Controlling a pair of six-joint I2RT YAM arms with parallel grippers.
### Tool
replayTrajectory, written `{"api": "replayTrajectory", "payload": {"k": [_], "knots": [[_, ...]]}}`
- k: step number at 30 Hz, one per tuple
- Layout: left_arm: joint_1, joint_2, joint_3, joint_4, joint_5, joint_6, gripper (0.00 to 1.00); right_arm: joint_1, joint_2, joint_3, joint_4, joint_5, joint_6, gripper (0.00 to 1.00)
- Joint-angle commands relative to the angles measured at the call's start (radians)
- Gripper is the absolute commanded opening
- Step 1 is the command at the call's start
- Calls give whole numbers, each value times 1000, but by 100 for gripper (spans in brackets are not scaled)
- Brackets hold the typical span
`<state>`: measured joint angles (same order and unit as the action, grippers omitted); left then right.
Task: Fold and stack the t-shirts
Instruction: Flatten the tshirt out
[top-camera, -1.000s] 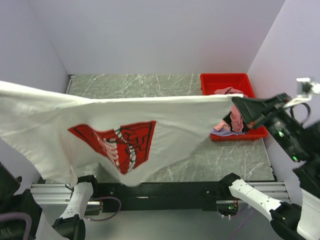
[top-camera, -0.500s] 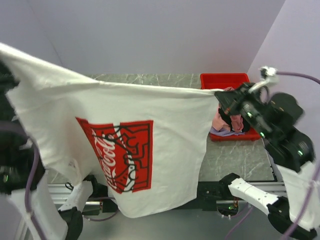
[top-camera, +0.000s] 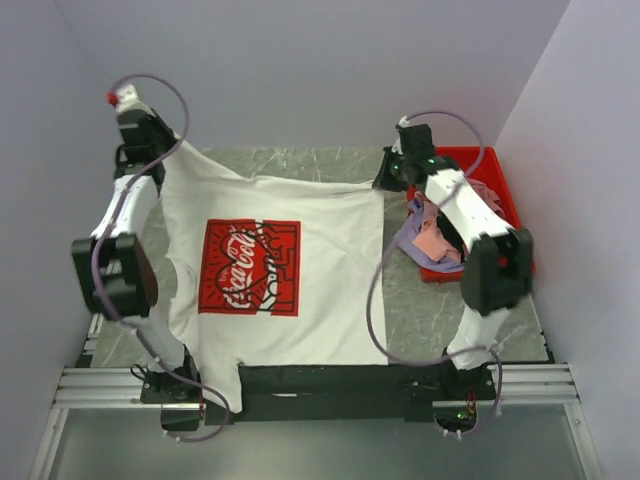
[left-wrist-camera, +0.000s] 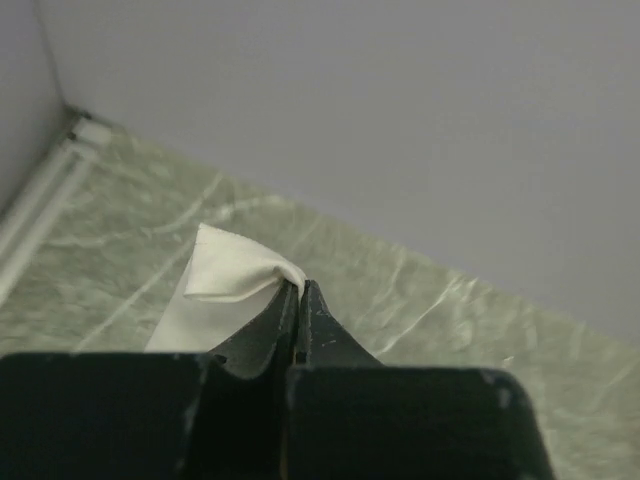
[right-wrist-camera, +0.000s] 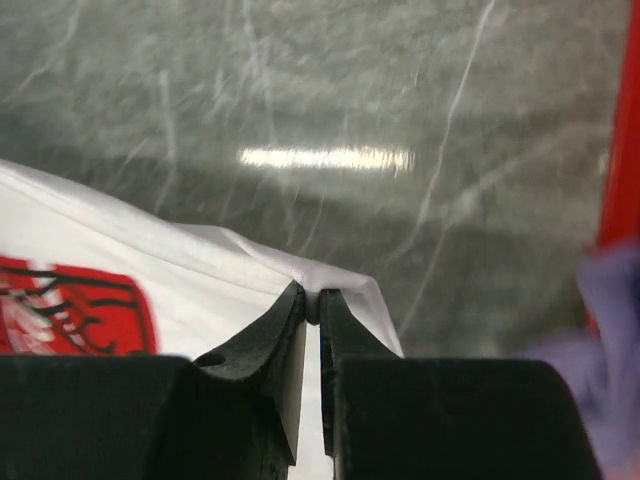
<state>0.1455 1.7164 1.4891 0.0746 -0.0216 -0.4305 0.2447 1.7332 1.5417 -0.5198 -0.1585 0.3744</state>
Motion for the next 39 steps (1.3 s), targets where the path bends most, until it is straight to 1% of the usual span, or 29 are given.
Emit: {"api": "replayTrajectory", "payload": {"k": [1, 2, 3, 5, 6, 11, 15, 18, 21, 25, 27, 28, 29, 30, 31, 32, 33, 34, 35, 36, 37, 38, 39], "knots": [[-50, 150, 124, 85, 25, 94, 1, -38, 198, 197, 37, 0, -40, 0], [-67, 194, 155, 77, 25, 108, 1, -42, 250, 284, 29, -1, -42, 0], [-70, 275, 208, 74, 25, 111, 0, -50, 341, 331, 17, -9, -42, 0], [-80, 348, 288, 59, 25, 108, 1, -56, 416, 438, -14, -33, -43, 0], [-81, 406, 310, 57, 25, 104, 1, -56, 460, 455, -10, -30, -43, 0], [-87, 518, 402, 88, 38, 96, 0, -61, 532, 524, 14, 68, -48, 0], [-99, 600, 448, 111, 35, 87, 0, -74, 577, 544, 36, 112, -20, 0], [-103, 635, 471, 137, 25, 50, 1, -84, 609, 570, 67, 109, -9, 0], [-103, 681, 522, 143, 34, 18, 0, -90, 656, 644, 66, 106, -11, 0], [-104, 747, 600, 148, 45, -16, 1, -93, 706, 704, 76, 105, -15, 5], [-109, 787, 652, 146, 40, -33, 11, -93, 727, 722, 86, 117, -12, 16], [-112, 801, 674, 139, 31, -36, 20, -93, 735, 732, 84, 120, -12, 23], [-113, 811, 725, 105, 32, -34, 47, -93, 739, 760, 78, 120, -15, 38], [-116, 821, 746, 90, 31, -34, 63, -94, 744, 777, 66, 119, -14, 43], [-121, 818, 760, 74, 28, -31, 76, -93, 741, 788, 52, 114, -15, 46], [-123, 806, 755, 62, 25, -27, 90, -91, 730, 791, 52, 109, -20, 53], [-126, 764, 737, 68, 25, -24, 99, -90, 701, 784, 53, 105, -23, 57], [-132, 737, 714, 77, 23, -16, 99, -90, 683, 773, 70, 97, -29, 58], [-133, 708, 670, 79, -4, 1, 99, -87, 665, 749, 76, 93, -32, 64], [-139, 645, 648, 73, -24, 6, 99, -82, 628, 738, 79, 91, -35, 66], [-141, 614, 628, 59, -41, 15, 99, -76, 609, 729, 80, 88, -40, 69], [-141, 550, 594, 15, -58, 13, 99, -65, 576, 715, 73, 92, -51, 78], [-141, 517, 579, -11, -67, 9, 99, -56, 559, 704, 66, 94, -58, 79]]}}
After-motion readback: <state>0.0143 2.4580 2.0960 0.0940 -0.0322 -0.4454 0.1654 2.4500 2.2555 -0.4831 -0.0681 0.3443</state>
